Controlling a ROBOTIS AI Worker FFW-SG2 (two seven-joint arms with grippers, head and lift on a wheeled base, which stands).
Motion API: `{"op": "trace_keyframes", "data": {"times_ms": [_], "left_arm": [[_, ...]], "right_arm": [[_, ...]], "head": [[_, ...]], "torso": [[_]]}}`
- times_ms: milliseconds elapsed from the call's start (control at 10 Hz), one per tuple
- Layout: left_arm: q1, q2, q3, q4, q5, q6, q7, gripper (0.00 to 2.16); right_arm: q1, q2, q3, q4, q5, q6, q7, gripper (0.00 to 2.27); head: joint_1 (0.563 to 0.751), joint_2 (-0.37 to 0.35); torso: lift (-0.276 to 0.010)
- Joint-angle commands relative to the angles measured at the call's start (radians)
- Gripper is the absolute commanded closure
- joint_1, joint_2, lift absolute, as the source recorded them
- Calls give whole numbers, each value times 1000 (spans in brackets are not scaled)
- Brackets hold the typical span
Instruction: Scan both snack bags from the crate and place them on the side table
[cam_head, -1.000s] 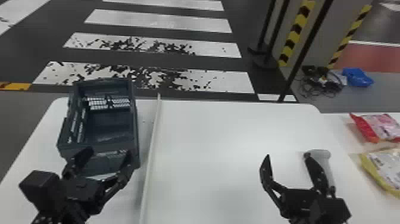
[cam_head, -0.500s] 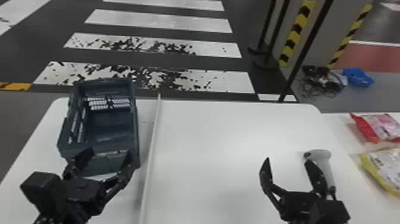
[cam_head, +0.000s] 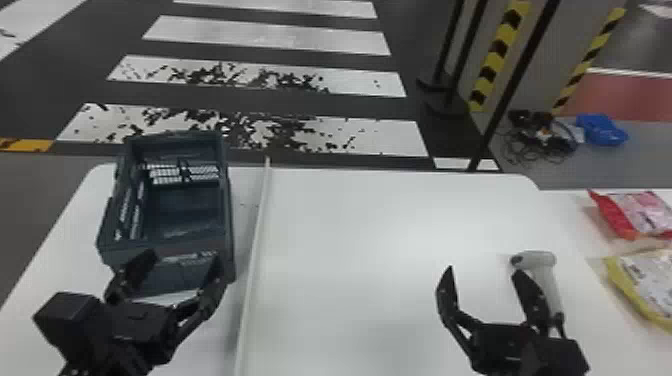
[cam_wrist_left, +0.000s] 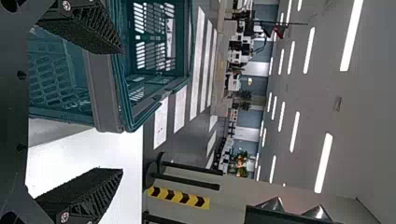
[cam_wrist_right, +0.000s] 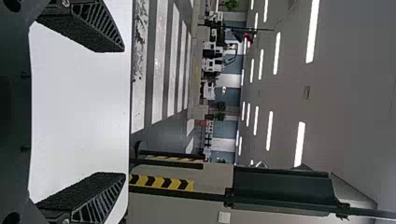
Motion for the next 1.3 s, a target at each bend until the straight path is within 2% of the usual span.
{"op": "trace_keyframes", "data": {"times_ms": [0, 700, 1200], "left_arm": [[2, 0, 0, 0, 0, 0, 2, 90], [11, -6, 2, -5, -8, 0, 2, 90], [11, -3, -2, -5, -8, 0, 2, 90]], "right_arm": [[2, 1, 0, -1, -1, -3, 0, 36], [8, 1, 6, -2, -1, -12, 0, 36], [8, 1, 6, -2, -1, -21, 0, 39]], "head": [[695, -117], [695, -113], [695, -114]], "torso": [[-95], [-95], [-95]]}}
